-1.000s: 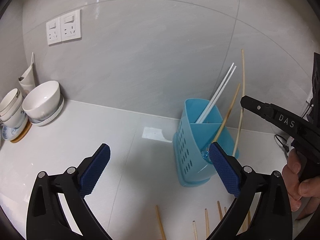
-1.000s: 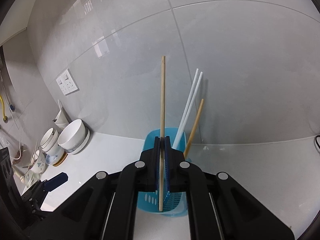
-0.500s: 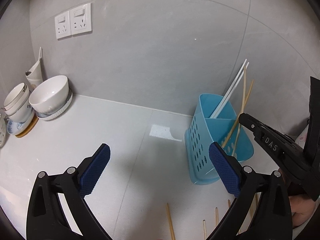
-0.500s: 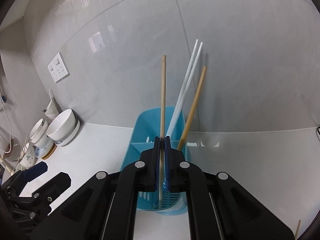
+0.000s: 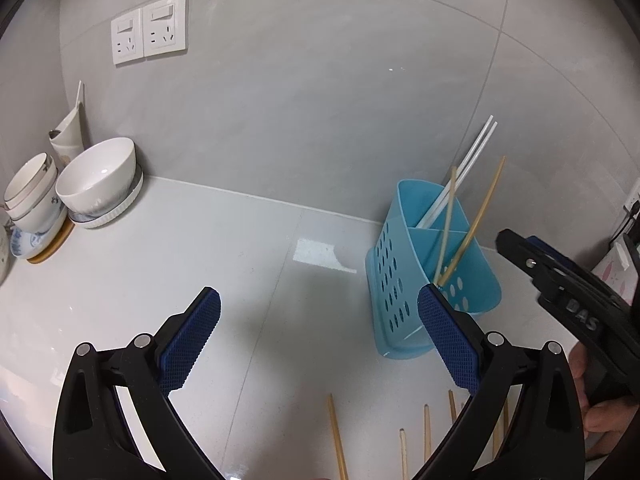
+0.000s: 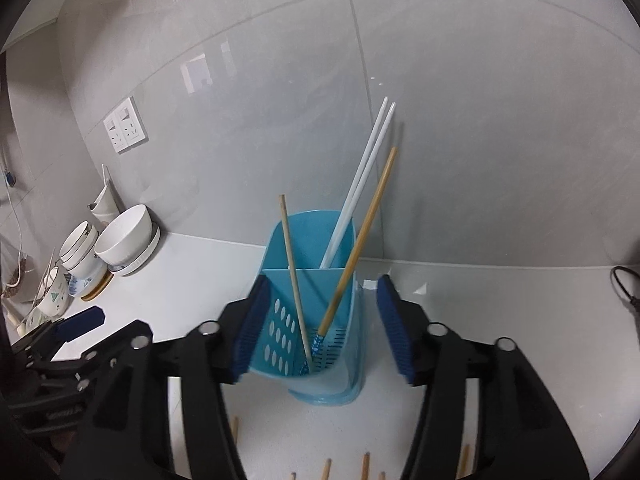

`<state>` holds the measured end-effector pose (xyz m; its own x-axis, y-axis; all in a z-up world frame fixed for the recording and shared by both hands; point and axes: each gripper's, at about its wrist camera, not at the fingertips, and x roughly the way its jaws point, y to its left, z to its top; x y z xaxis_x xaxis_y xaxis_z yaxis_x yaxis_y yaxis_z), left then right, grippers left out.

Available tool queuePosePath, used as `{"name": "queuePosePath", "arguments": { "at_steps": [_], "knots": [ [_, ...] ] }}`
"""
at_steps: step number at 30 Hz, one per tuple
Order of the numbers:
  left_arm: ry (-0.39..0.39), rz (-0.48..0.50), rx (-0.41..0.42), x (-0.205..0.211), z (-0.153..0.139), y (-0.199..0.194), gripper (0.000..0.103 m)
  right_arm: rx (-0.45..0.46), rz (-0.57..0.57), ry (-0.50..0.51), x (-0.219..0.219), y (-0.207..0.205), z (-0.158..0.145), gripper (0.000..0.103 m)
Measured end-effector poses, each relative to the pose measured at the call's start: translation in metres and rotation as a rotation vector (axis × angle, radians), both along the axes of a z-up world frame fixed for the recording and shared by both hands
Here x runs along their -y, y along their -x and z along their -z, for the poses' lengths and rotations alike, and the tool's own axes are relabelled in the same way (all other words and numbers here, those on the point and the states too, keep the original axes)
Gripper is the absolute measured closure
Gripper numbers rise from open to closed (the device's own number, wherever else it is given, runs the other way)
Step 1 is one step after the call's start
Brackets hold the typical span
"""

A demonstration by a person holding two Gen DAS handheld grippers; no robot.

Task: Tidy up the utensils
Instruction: 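Return both tools to the row and grasp another chopstick each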

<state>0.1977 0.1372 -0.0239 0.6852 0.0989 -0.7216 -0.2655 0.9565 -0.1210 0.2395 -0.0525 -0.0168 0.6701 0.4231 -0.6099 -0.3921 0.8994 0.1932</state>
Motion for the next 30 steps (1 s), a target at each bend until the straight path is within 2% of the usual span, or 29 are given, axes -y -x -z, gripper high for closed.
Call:
{"name": "queuePosePath", "arguments": {
  "at_steps": [1,4,9,20,30],
  "knots": [
    [0.008,0.004,-0.005,0.001,0.000,0.002,0.006,0.000,-0.002,0.010,0.003,0.004,-0.002,0.033],
    [0.025,0.013,-0.027,0.004,0.001,0.007,0.006,-0.011,0.006,0.046,0.018,0.017,-0.005,0.022],
    [0.023,0.020,-0.070,0.013,0.007,0.020,0.006,-0.076,0.048,0.100,0.047,0.040,0.000,0.013],
    [0.037,0.025,-0.185,0.026,0.041,0.056,0.006,-0.231,0.105,0.229,0.087,0.082,0.046,0.013],
    [0.059,0.035,-0.363,0.037,0.096,0.085,0.006,-0.398,0.083,0.365,0.083,0.121,0.097,0.015]
  ]
}}
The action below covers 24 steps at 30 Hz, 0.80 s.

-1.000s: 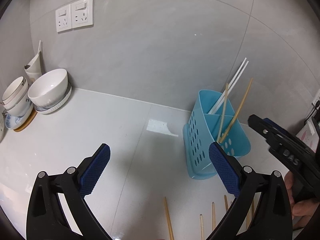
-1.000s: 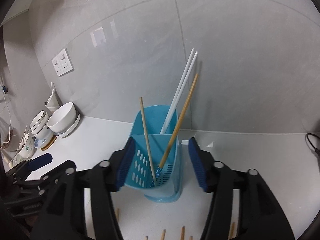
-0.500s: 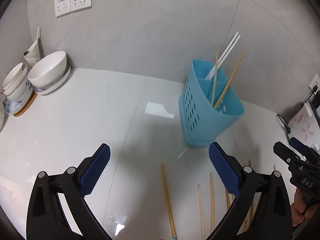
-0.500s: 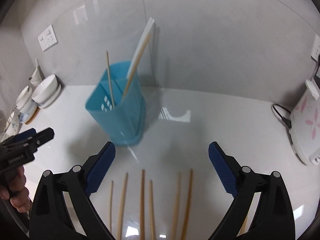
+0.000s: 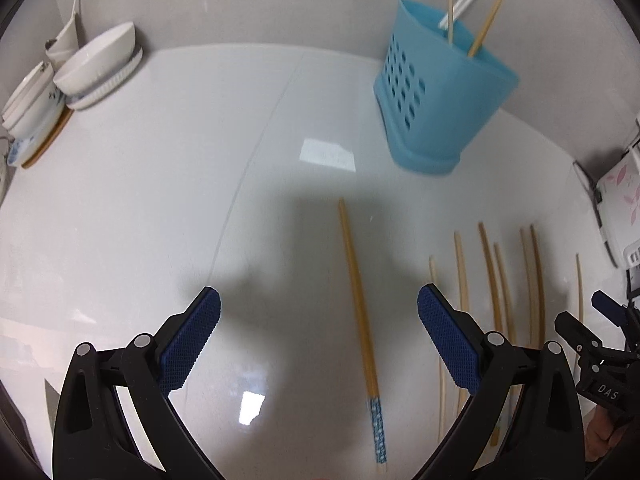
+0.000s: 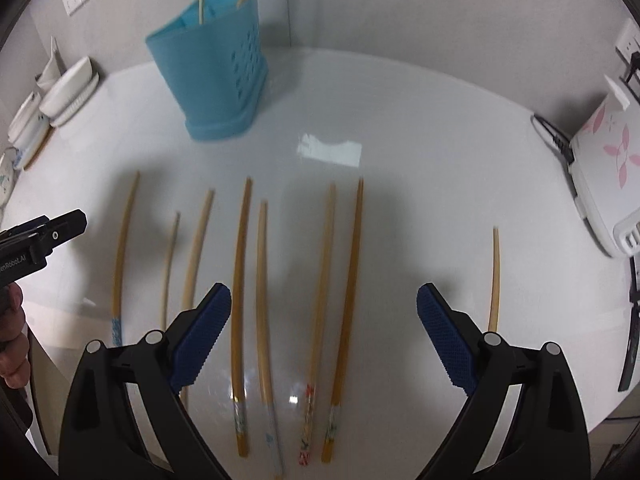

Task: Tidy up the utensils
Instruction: 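Return both tools to the row and grasp another chopstick each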

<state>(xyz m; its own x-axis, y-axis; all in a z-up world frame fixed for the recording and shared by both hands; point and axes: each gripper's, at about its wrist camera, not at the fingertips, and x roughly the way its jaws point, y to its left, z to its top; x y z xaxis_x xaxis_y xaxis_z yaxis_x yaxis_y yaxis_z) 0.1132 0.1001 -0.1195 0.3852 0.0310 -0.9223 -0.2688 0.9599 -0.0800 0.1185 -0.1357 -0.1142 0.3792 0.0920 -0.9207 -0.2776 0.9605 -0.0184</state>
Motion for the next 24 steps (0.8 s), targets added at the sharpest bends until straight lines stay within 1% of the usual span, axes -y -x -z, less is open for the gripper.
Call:
{"name": "queuePosePath", "arguments": {
  "at_steps": [4,10,15,16,17,19,22,24],
  "knots": [
    [0.008,0.014,-0.068,0.008,0.020,0.010,0.006,-0.068,0.035,0.022,0.012,0.010,0.016,0.024],
    [0.021,0.012,-0.126,0.015,0.037,0.018,0.006,-0.153,0.099,0.029,0.031,0.011,0.030,0.036],
    [0.013,0.010,-0.168,0.019,0.045,0.021,0.007,-0.205,0.094,0.057,0.033,0.010,0.040,0.049],
    [0.011,0.006,-0.178,0.019,0.046,0.021,0.008,-0.216,0.089,0.062,0.033,0.010,0.042,0.050],
    [0.012,0.002,-0.189,0.019,0.048,0.021,0.009,-0.223,0.085,0.065,0.029,0.007,0.042,0.050],
    [0.014,0.000,-0.208,0.021,0.050,0.021,0.011,-0.247,0.078,0.074,0.027,0.006,0.046,0.056],
    [0.009,-0.001,-0.236,0.022,0.055,0.022,0.015,-0.272,0.070,0.076,0.025,0.004,0.049,0.062],
    [-0.003,-0.002,-0.242,0.026,0.059,0.030,0.016,-0.284,0.066,0.084,0.025,0.001,0.052,0.066]
  ]
}}
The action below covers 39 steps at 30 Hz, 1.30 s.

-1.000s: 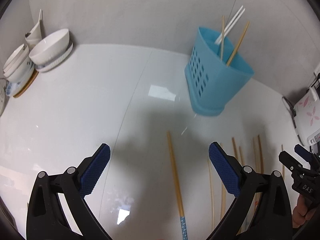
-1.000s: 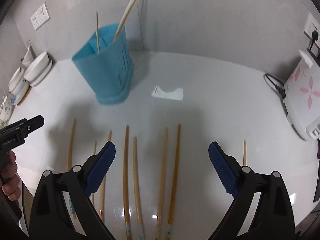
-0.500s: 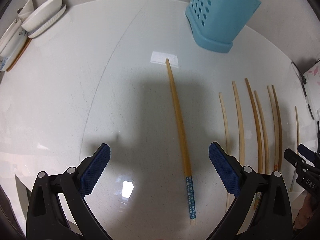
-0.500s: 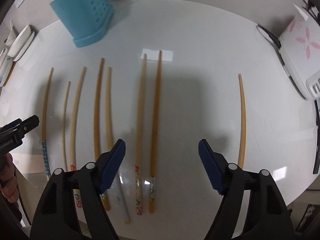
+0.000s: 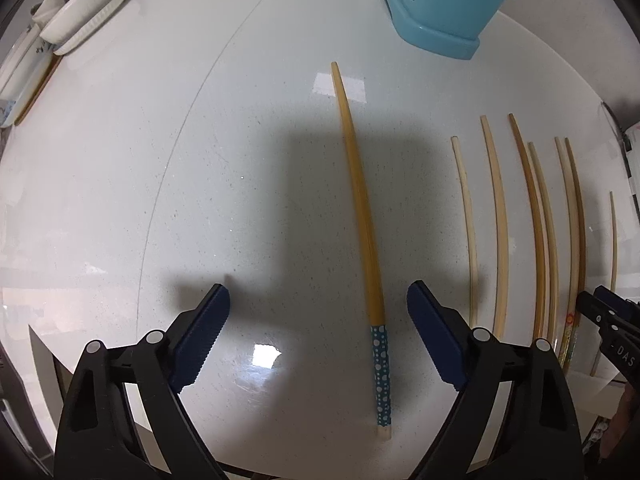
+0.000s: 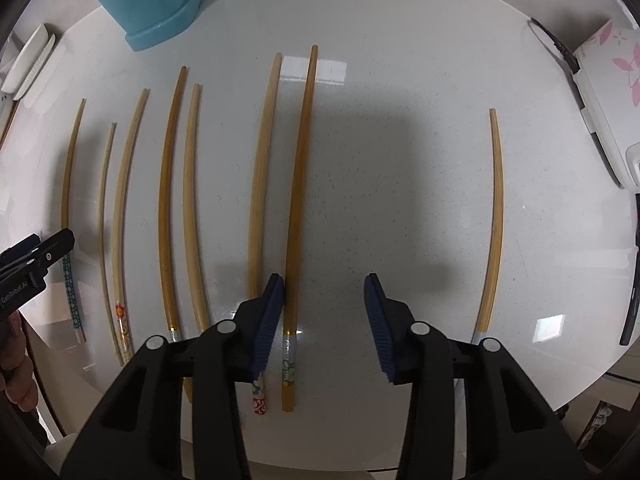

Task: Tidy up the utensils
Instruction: 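Return both tools to the row and grasp another chopstick each, then carry the held chopsticks up to the blue holder with both tools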

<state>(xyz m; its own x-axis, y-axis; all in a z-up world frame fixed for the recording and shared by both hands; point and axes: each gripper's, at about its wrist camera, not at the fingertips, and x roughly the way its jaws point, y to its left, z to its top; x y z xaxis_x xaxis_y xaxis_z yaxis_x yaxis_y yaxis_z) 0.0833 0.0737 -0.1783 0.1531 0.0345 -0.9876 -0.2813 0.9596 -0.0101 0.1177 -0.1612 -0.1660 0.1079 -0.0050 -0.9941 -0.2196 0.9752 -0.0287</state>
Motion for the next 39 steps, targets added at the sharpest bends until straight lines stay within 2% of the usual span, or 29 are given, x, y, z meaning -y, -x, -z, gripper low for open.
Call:
{"name": "queuePosePath", "arguments": {
  "at_steps": [2,4,10,13,14,15,19,22,29,39],
  "knots": [
    [-0.009,0.001,-0.007,0.003,0.001,0.002,0.019,-0.012,0.000,-0.007,0.000,-0.001,0.001,0.068],
    [-0.021,0.005,-0.017,0.005,0.001,0.004,0.022,-0.025,0.002,-0.007,0.000,-0.005,0.003,0.074],
    [-0.007,0.011,-0.073,0.018,-0.003,0.002,0.049,-0.081,0.016,-0.011,0.001,-0.016,0.006,0.087],
    [-0.003,0.011,-0.093,0.022,-0.004,0.004,0.066,-0.097,0.027,-0.011,0.003,-0.025,0.009,0.088],
    [-0.003,0.014,-0.097,0.023,-0.005,0.004,0.077,-0.103,0.033,-0.010,0.003,-0.028,0.010,0.089],
    [-0.006,0.018,-0.102,0.024,-0.005,0.004,0.094,-0.108,0.041,-0.010,0.004,-0.030,0.011,0.095],
    [-0.018,0.024,-0.107,0.031,-0.004,0.002,0.096,-0.123,0.075,-0.038,0.012,-0.034,0.011,0.097],
    [0.001,0.031,-0.101,0.030,-0.005,0.002,0.096,-0.116,0.077,-0.040,0.015,-0.038,0.012,0.097],
    [0.013,0.037,-0.083,0.035,-0.009,0.000,0.096,-0.086,0.078,-0.053,0.024,-0.038,-0.002,0.097],
    [0.016,0.013,0.015,0.026,-0.040,0.004,0.096,-0.019,0.064,-0.088,0.028,-0.043,-0.024,0.097]
  ]
}}
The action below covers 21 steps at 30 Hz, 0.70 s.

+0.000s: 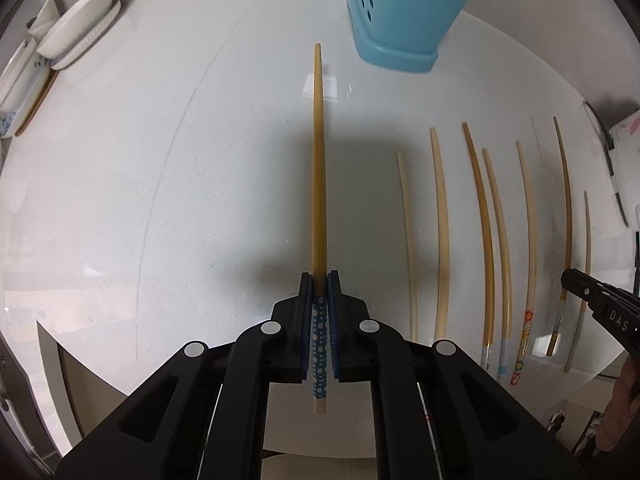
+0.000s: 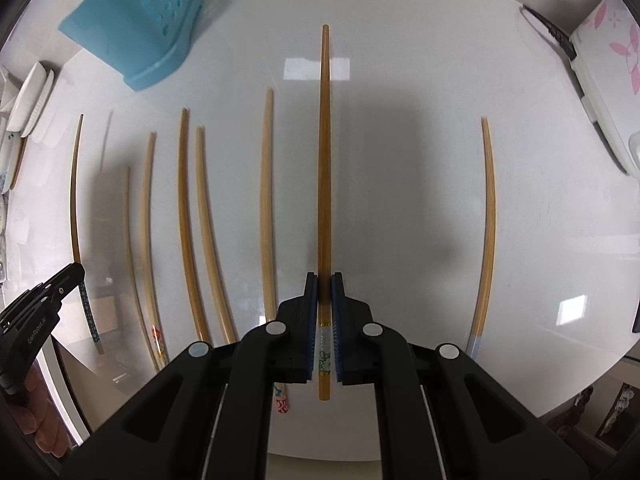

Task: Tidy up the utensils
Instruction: 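Carry the held chopsticks up to the blue holder with both tools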

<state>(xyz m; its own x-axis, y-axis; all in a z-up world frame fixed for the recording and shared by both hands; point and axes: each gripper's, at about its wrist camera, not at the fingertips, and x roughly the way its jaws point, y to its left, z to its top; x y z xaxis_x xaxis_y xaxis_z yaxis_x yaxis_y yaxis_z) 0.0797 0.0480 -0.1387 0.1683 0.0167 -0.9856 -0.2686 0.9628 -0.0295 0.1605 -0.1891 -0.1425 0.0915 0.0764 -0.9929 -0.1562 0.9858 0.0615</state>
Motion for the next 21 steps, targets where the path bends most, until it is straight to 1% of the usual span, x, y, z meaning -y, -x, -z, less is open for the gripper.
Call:
{"name": "queuePosePath", "arguments": {
  "at_steps": [3,5,10,12,16,21],
  "knots": [
    [-0.003,-0.016,0.042,0.000,-0.011,0.001,0.096,0.035,-0.012,-0.018,0.000,-0.005,-0.009,0.097],
    [0.010,-0.030,0.075,-0.003,-0.018,0.001,0.096,0.066,-0.020,-0.034,-0.002,-0.007,-0.018,0.097],
    [0.002,-0.043,0.160,-0.004,-0.044,-0.002,0.096,0.143,-0.037,-0.071,-0.011,-0.011,-0.035,0.097],
    [-0.010,-0.043,0.188,-0.001,-0.058,-0.011,0.096,0.180,-0.051,-0.082,-0.006,-0.011,-0.047,0.097],
    [-0.012,-0.046,0.261,-0.005,-0.077,-0.019,0.096,0.251,-0.069,-0.110,-0.013,-0.015,-0.065,0.097],
    [-0.009,-0.024,0.373,-0.006,-0.101,-0.029,0.096,0.308,-0.085,-0.143,-0.022,-0.011,-0.086,0.097]
  ]
}}
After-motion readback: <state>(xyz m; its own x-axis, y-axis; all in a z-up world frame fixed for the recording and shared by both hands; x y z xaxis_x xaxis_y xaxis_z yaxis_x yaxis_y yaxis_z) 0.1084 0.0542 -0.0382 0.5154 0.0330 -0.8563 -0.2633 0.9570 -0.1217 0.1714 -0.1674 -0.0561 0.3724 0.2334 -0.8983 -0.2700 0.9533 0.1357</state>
